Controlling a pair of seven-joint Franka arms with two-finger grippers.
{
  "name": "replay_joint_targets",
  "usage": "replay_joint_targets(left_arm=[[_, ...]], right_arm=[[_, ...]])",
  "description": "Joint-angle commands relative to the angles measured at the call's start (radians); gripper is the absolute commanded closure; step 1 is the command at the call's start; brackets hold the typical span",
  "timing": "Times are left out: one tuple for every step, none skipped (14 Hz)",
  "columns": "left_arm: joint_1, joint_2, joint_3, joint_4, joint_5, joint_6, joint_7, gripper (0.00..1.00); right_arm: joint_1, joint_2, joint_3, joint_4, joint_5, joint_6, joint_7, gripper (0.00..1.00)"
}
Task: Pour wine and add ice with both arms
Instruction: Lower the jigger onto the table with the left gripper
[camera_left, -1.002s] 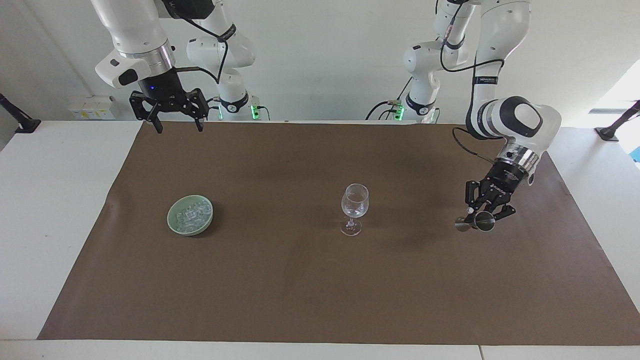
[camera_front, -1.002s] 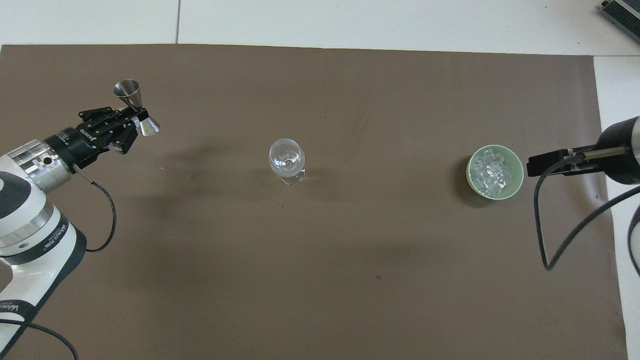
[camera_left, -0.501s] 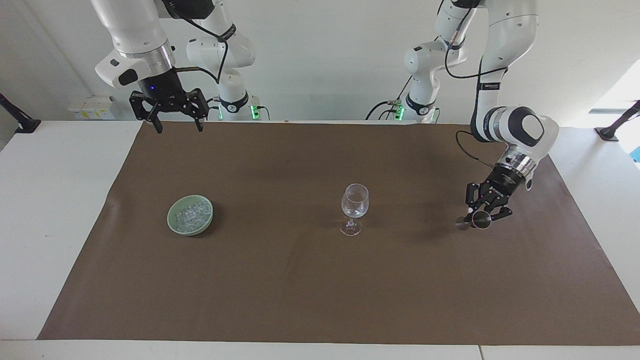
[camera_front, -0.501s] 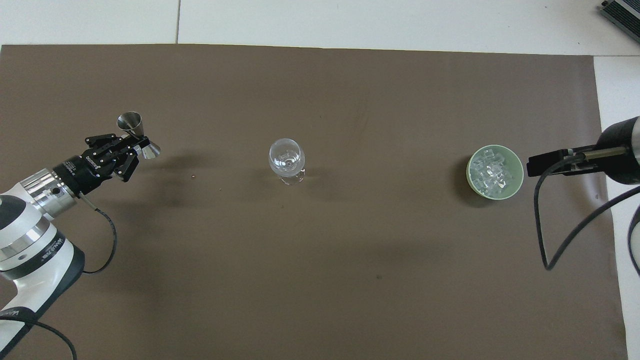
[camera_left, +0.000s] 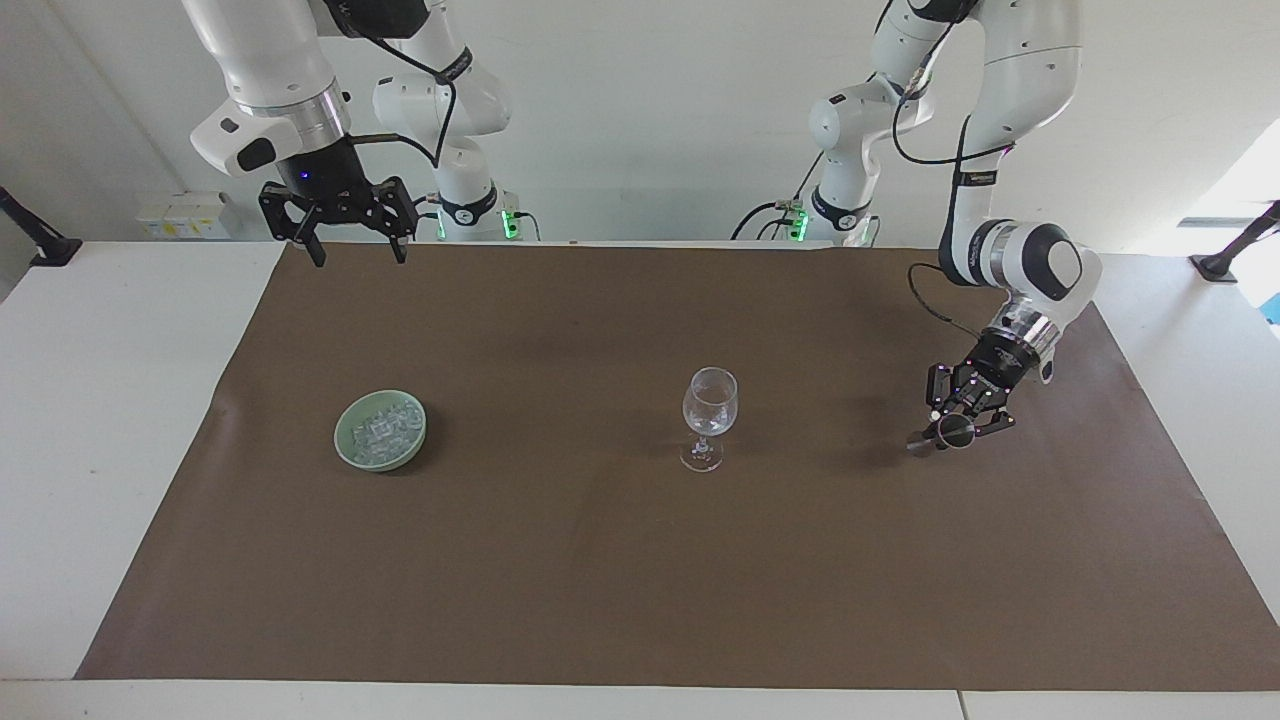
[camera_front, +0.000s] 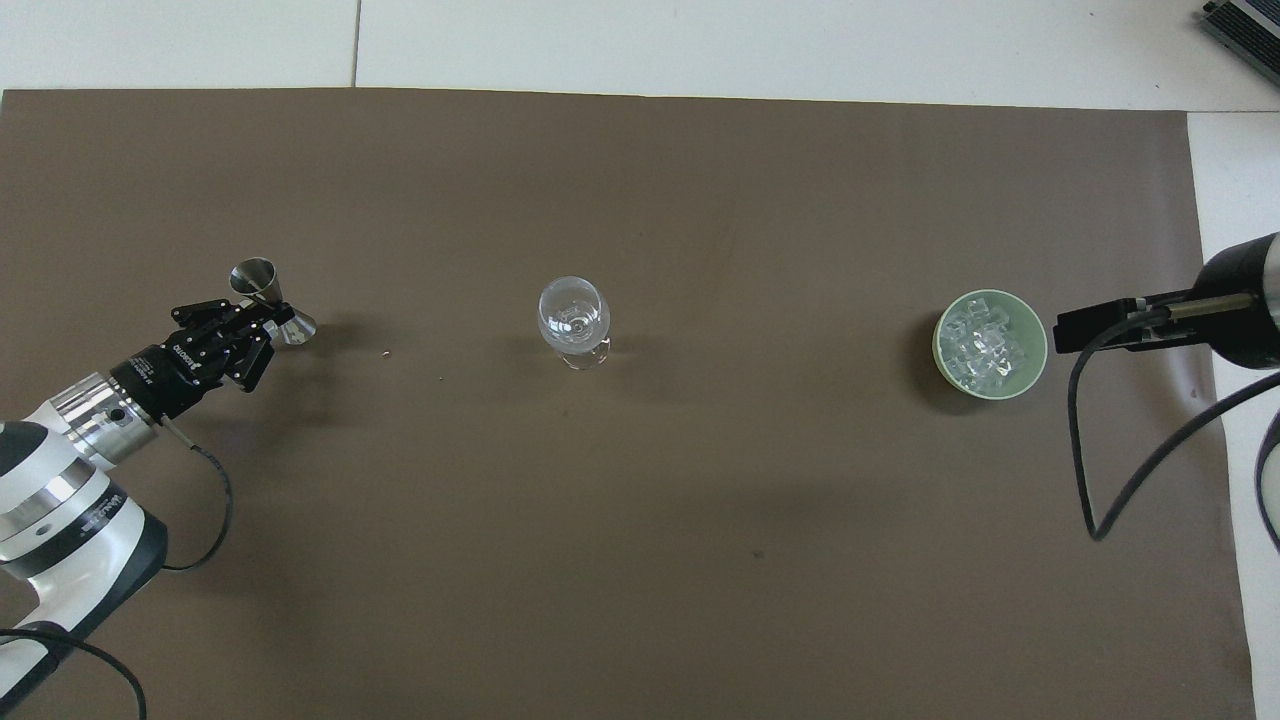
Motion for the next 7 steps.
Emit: replay_joint_targets(left_arm=[[0.018,0.015,-0.008,-0.007,-0.032,-0.027,0.053,1.00],[0.018,0.016,-0.008,-0.007,-0.032,-0.027,0.064,1.00],[0.020,0.018,-0.008,-0.010,-0.032,-0.029,0.070,1.00],[0.021,0.019,-0.008,-0.021,-0.032,-0.033,0.095,1.00],[0.021,0.019,-0.008,-0.024,-0.032,-0.038,0.116,1.00],[0.030,0.019,-0.008,-0.030,-0.032,-0.044,0.136,1.00],[0.032,0.019,-0.008,-0.032,-0.032,-0.049,0.139,1.00]], right_arm=[[-0.009,-0.012,0.003,-0.006,0.023,-0.013,-0.023,0.00],[-0.009,-0.012,0.003,-0.006,0.023,-0.013,-0.023,0.00],[-0.009,-0.012,0.003,-0.006,0.023,-0.013,-0.023,0.00],[-0.009,-0.012,0.003,-0.006,0.023,-0.013,-0.023,0.00],[-0.009,-0.012,0.004,-0.006,0.023,-0.013,-0.023,0.00],[-0.009,-0.012,0.003,-0.006,0.023,-0.013,-0.022,0.00],[-0.009,-0.012,0.003,-0.006,0.023,-0.013,-0.022,0.00]])
